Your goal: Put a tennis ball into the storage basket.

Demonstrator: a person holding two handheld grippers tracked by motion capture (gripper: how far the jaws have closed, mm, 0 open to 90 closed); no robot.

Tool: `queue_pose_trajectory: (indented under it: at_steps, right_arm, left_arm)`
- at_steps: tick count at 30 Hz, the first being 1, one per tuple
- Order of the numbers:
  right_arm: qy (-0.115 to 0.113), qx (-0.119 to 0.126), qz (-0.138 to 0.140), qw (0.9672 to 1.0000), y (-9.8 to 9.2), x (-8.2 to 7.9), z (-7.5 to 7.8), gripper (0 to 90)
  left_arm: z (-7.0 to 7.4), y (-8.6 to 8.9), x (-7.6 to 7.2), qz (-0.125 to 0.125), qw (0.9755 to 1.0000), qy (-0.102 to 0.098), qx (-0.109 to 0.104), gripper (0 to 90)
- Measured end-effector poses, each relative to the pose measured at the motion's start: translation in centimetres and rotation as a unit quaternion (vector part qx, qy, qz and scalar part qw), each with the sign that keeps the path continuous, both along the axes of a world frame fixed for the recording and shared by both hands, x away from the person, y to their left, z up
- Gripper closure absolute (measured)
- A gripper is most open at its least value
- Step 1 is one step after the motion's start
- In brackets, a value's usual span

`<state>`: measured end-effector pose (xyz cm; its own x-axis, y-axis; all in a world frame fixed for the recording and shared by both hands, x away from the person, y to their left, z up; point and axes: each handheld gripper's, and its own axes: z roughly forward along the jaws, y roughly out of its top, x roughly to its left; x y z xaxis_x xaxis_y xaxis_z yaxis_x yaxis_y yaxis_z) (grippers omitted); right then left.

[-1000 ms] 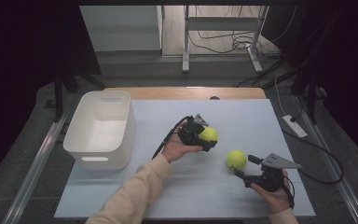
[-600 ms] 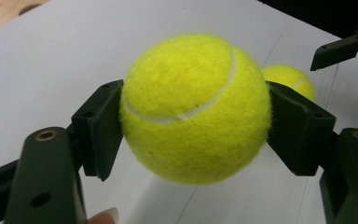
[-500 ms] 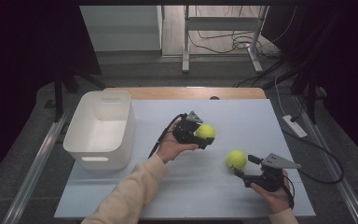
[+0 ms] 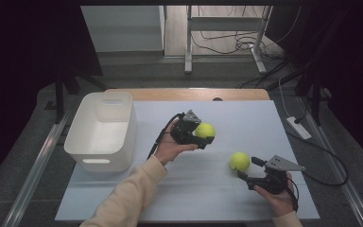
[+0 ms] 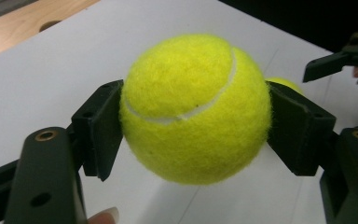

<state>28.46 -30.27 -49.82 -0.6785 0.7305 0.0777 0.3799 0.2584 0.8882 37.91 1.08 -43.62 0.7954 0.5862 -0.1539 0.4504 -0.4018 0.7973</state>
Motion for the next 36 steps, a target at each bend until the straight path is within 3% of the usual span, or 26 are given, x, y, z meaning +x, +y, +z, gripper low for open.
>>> queue_pose_trajectory:
  at_steps: [17, 36]
  right_arm:
    - [0.000, -0.001, 0.000, 1.0000, 0.0, 0.0, 0.0, 17.7]
    - [-0.001, 0.001, -0.002, 1.0000, -0.1, 0.0, 0.0, 17.7]
  left_arm:
    - [1.0, 1.5, -0.2, 0.017, 0.9995, -0.020, -0.015, 26.6]
    - [2.4, 3.7, -0.3, 0.048, 0.9973, -0.047, -0.029, 26.6]
